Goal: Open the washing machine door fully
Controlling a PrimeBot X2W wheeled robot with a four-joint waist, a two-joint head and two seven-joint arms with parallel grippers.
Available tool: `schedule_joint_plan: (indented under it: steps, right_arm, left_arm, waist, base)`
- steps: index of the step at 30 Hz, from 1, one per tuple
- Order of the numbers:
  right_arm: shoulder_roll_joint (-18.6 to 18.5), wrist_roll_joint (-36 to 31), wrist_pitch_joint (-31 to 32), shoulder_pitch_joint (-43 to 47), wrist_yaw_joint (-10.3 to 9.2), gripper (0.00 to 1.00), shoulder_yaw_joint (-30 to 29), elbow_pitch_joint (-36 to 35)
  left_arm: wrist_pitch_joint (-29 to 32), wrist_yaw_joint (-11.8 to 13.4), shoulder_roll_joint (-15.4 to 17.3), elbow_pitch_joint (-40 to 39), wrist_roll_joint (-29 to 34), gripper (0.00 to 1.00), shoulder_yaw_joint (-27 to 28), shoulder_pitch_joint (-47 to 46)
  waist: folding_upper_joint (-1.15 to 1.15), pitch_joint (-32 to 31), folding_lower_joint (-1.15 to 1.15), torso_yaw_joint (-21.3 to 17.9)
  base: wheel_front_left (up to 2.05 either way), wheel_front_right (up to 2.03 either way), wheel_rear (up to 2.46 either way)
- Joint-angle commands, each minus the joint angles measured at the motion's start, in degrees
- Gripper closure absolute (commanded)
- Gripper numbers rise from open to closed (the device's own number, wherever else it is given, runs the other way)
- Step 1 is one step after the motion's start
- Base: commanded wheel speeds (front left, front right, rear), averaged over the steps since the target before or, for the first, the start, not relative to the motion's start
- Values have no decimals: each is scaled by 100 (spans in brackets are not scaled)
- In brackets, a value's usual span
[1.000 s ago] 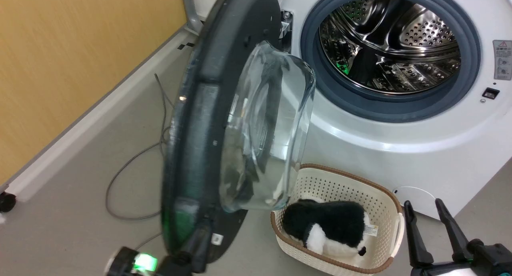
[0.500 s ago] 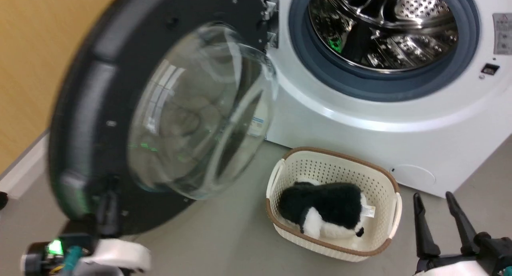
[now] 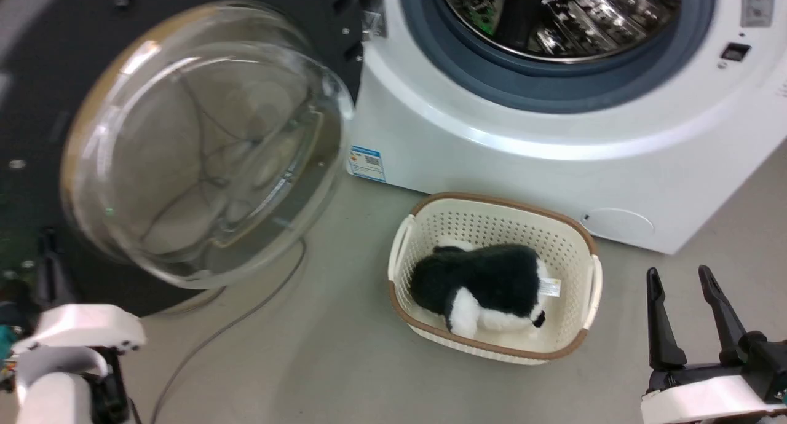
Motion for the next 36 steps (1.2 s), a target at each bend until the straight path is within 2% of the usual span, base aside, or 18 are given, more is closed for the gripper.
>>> schedule_joint_plan:
  steps: [1,11,17,29,31,32,34,35,36]
  right_arm:
    - [14,-18,-25,-113,5,0,-10,3]
    - [14,-80,-25,-193,5,0,-59,70]
    - [14,-61,-25,-239,5,0,-16,113]
    - [14,141,-25,-68,5,0,-4,85]
    - [14,134,-25,-49,5,0,-26,69]
    - [14,155,-25,-23,5,0,-40,53]
    - [14,165,-25,-1,5,0,-45,55]
    - [14,171,-25,14,5,0,-54,55]
    - [14,178,-25,32,5,0,-68,54]
  left_arm:
    - [-25,3,20,88,50,100,168,-148]
    - [-25,-73,162,751,118,100,876,-645]
    - [-25,-228,166,927,252,100,1091,-688]
    - [-25,-564,-210,-159,826,100,896,125]
    - [-25,-656,-281,-399,894,100,798,247]
    - [-25,-806,-350,-755,963,100,670,416]
    - [-25,-921,-418,-972,966,100,586,511]
    - [-25,-976,-465,-1063,979,70,522,567]
    - [-25,-1023,-507,-1134,997,0,457,624]
  waist:
    - [0,88,0,-106]
    - [0,224,0,-275]
    - [0,161,0,-357]
    - [0,-265,0,-505]
    - [0,-320,0,-521]
    - [0,-394,0,-562]
    - [0,-463,0,-611]
    - [0,-502,0,-635]
    - [0,-539,0,-660]
  base:
    - [0,0,0]
    - [0,0,0]
    - [0,0,0]
    - [0,0,0]
    - [0,0,0]
    - [0,0,0]
    - [0,0,0]
    - [0,0,0]
    - [0,0,0]
